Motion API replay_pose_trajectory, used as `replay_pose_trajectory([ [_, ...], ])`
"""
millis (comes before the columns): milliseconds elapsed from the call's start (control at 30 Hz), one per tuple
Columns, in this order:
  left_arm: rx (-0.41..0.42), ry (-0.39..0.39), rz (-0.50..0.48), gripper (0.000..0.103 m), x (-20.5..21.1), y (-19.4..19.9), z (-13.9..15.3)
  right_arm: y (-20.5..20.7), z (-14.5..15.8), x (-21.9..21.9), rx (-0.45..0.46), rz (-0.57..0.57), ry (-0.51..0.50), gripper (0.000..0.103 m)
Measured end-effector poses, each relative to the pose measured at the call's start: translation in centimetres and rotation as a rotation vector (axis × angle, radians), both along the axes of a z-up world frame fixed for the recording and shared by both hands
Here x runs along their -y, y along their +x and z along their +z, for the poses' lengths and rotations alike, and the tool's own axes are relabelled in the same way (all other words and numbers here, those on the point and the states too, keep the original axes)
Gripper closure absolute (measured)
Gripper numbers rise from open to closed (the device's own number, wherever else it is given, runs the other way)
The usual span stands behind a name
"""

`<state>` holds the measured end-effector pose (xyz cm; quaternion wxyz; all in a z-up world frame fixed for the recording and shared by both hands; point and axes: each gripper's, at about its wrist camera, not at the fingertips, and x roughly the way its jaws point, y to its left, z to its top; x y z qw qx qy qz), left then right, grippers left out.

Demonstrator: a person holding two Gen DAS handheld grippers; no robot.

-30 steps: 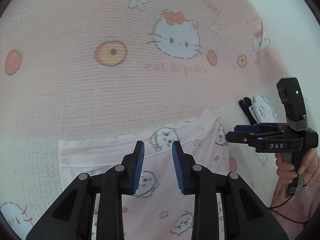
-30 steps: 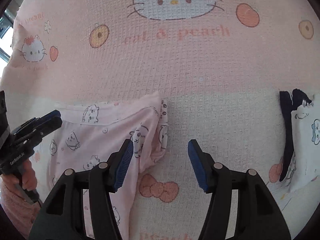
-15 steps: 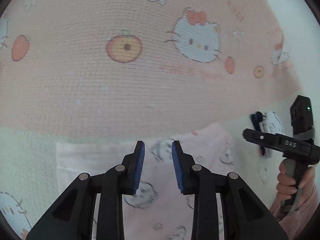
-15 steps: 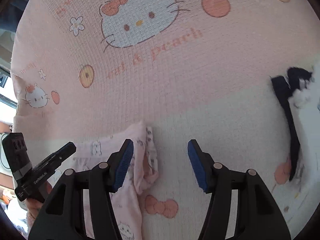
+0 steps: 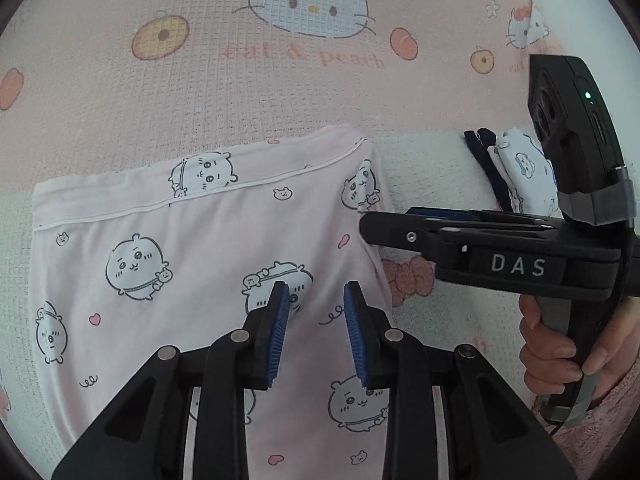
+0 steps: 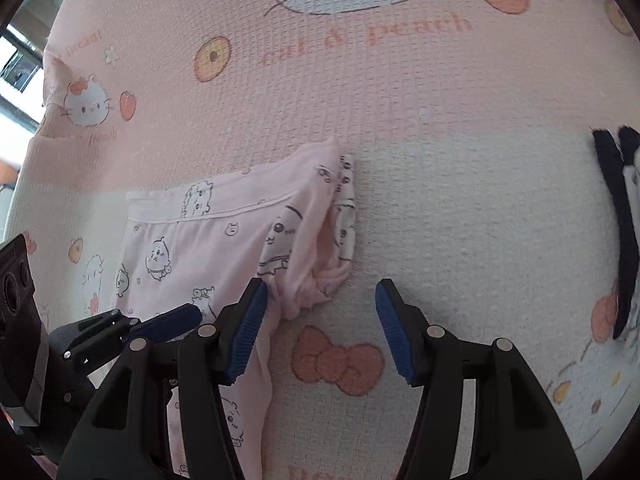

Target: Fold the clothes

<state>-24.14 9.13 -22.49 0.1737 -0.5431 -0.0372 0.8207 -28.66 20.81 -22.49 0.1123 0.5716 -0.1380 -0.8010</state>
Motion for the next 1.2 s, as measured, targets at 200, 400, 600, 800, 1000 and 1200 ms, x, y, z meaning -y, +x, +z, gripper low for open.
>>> replay_pose_trajectory([
  [200, 0.007, -0.077, -0.04, 0.073, -0.5, -1.7, -1.8, -0.7, -0.1, 1.1, -0.018, 0.094, 0.111, 0.047],
  [400, -0.022, -0.125, -0.063, 0.072, -0.9, -1.3, -1.5, 1.5, -0.2, -1.6, -0.013, 0.1, 0.328, 0.049],
  [600, -0.058, -0.049, 0.016, 0.072, 2.1, -0.3, 0.8, 2.5, 1.3, -3.7, -0.012, 0.006, 0.183, 0.048],
  [800, 0.016, -0.109, 0.15, 0.072, 8.2, 0.4, 0.5, 3.7, 2.7, -2.3, -0.038, 0.009, 0.218, 0.049],
  [1000, 0.079, -0.165, 0.263, 0.072, 16.3, 2.7, 1.6, 4.9, 4.1, -0.9, -0.064, 0.012, 0.254, 0.049],
  [1200, 0.174, -0.027, 0.038, 0.071, 13.2, 4.1, 0.6, 7.8, 1.9, 5.7, 0.027, 0.121, 0.103, 0.05],
])
